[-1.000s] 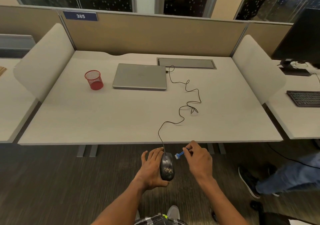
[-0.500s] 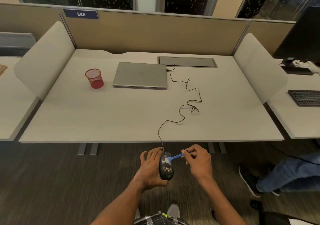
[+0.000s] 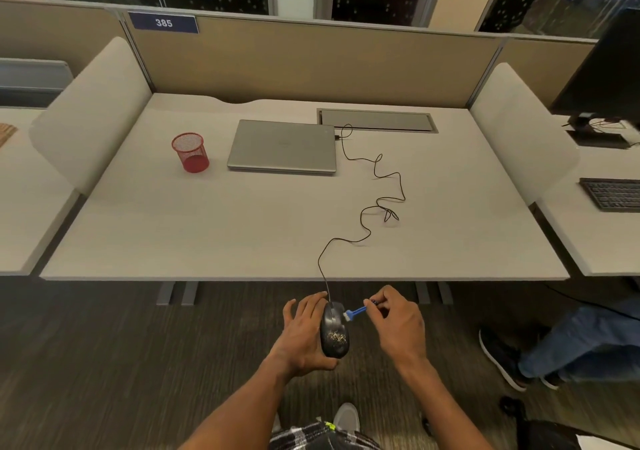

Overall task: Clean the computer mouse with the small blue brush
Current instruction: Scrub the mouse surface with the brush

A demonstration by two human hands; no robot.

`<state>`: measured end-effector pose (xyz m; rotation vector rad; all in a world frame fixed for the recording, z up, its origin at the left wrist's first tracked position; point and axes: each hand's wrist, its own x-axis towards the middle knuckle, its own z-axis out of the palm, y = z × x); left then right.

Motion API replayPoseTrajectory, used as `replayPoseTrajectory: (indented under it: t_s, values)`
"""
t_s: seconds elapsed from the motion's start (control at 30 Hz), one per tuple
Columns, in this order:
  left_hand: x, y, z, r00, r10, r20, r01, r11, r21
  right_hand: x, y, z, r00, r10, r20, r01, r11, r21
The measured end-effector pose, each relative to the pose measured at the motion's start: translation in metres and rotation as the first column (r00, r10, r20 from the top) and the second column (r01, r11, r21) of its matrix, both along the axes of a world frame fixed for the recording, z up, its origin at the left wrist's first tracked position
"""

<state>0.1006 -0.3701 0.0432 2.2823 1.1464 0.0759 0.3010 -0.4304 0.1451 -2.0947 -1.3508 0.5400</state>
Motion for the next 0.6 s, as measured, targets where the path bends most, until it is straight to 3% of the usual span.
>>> replayPoseTrajectory:
  t_s: [0.1,0.23,0.37,0.5,0.6]
  values:
    - [-0.001,0.001,0.000,1.000,0.000,-0.008,0.000,1.000,0.002,-0.003,0.000,0.001,0.994,-0.004,-0.108,0.003,1.000,-0.005]
    - [0.000,0.000,0.001,1.000,0.004,0.007,-0.004,1.000,0.000,-0.002,-0.003,-0.001,0.999,0.015,0.033,-0.016,0.999,0.028]
    - [-0.001,-0.001,0.000,1.000,0.004,0.002,-0.004,1.000,-0.005,-0.004,-0.005,0.001,0.994,0.100,-0.035,-0.099,0.994,0.035]
    - [0.000,-0.001,0.001,1.000,0.008,0.011,-0.008,1.000,-0.003,-0.008,-0.008,0.001,0.993,0.109,0.054,-0.113,0.991,0.068]
    - [0.000,-0.002,0.000,1.000,0.007,-0.006,-0.007,1.000,-0.006,-0.013,-0.008,0.002,0.984,0.178,-0.018,-0.176,0.982,0.063]
